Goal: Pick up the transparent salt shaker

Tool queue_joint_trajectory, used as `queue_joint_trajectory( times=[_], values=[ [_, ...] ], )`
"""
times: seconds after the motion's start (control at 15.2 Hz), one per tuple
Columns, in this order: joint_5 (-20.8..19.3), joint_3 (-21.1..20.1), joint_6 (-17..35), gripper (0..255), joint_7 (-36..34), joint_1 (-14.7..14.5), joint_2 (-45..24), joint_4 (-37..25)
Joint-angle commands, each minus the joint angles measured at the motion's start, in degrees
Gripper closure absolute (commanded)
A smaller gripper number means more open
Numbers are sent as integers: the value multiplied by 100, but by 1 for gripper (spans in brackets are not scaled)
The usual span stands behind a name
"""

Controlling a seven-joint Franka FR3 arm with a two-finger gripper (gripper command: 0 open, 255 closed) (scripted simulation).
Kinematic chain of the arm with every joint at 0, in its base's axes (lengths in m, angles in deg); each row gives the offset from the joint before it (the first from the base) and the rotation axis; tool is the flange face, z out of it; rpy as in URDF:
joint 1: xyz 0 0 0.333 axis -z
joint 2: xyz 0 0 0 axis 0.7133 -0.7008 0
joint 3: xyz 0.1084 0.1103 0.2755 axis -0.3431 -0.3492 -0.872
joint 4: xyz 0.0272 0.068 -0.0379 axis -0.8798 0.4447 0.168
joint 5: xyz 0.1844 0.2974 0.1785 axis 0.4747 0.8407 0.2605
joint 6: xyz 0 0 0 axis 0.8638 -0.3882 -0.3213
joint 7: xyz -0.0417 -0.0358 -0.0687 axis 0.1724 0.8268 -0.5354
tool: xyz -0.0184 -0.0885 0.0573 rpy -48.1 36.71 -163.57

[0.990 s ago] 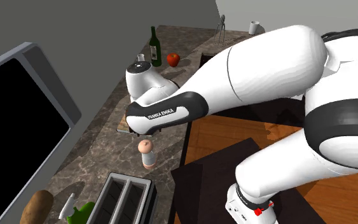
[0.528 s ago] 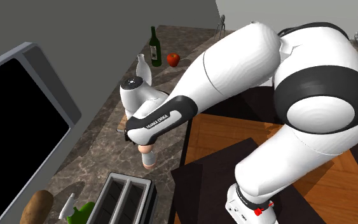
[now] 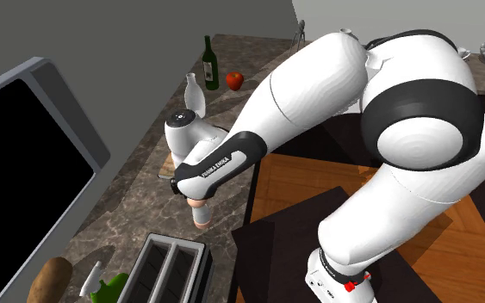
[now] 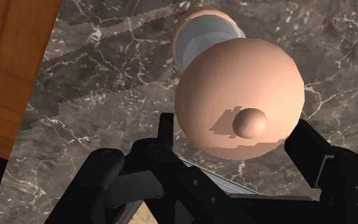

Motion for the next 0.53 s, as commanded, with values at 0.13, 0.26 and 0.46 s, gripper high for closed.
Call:
queue_joint_trajectory(
  times=[0.13,0.26,0.46],
  values=[
    [5,2,-4,255,7,1,-1,6],
    [7,0,0,255,6,0,2,11],
    [181,-1,-157,255,121,-19,153,-35]
  ],
)
